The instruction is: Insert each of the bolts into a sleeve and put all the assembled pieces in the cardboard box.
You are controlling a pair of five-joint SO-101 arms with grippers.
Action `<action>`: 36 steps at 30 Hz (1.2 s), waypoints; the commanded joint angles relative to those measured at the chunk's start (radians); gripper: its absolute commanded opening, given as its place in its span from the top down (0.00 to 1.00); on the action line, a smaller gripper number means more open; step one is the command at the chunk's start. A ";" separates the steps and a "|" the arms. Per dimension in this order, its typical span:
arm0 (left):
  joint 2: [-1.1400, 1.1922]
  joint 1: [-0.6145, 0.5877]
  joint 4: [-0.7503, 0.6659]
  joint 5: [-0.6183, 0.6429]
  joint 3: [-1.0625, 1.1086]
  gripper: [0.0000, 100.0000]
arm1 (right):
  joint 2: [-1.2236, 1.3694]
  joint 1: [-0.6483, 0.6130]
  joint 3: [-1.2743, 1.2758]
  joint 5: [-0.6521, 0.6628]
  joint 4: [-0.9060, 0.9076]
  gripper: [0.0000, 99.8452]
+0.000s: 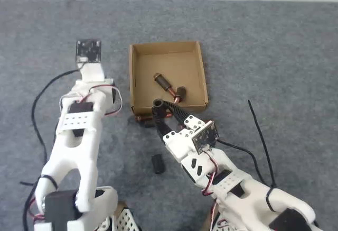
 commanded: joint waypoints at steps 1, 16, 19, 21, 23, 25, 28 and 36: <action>-0.078 0.028 0.084 0.009 -0.108 0.99 | -0.041 0.025 0.020 -0.012 0.007 0.99; -0.489 0.210 0.284 0.187 -0.128 0.99 | -0.041 0.025 0.020 -0.012 0.007 0.99; -0.529 0.256 0.285 0.210 -0.125 0.99 | -0.041 0.025 0.020 -0.012 0.007 0.99; -0.557 0.284 0.284 0.229 -0.114 0.99 | -0.041 0.025 0.020 -0.012 0.007 0.99; -0.592 0.304 0.282 0.232 -0.105 0.99 | -0.041 0.025 0.020 -0.012 0.007 0.99; -0.632 0.321 0.279 0.232 -0.085 0.99 | -0.041 0.025 0.020 -0.012 0.007 0.99; -0.697 0.351 0.278 0.229 -0.048 0.99 | -0.041 0.025 0.020 -0.012 0.007 0.99; -0.848 0.450 0.170 0.229 0.108 0.99 | -0.041 0.022 0.020 -0.012 0.007 0.99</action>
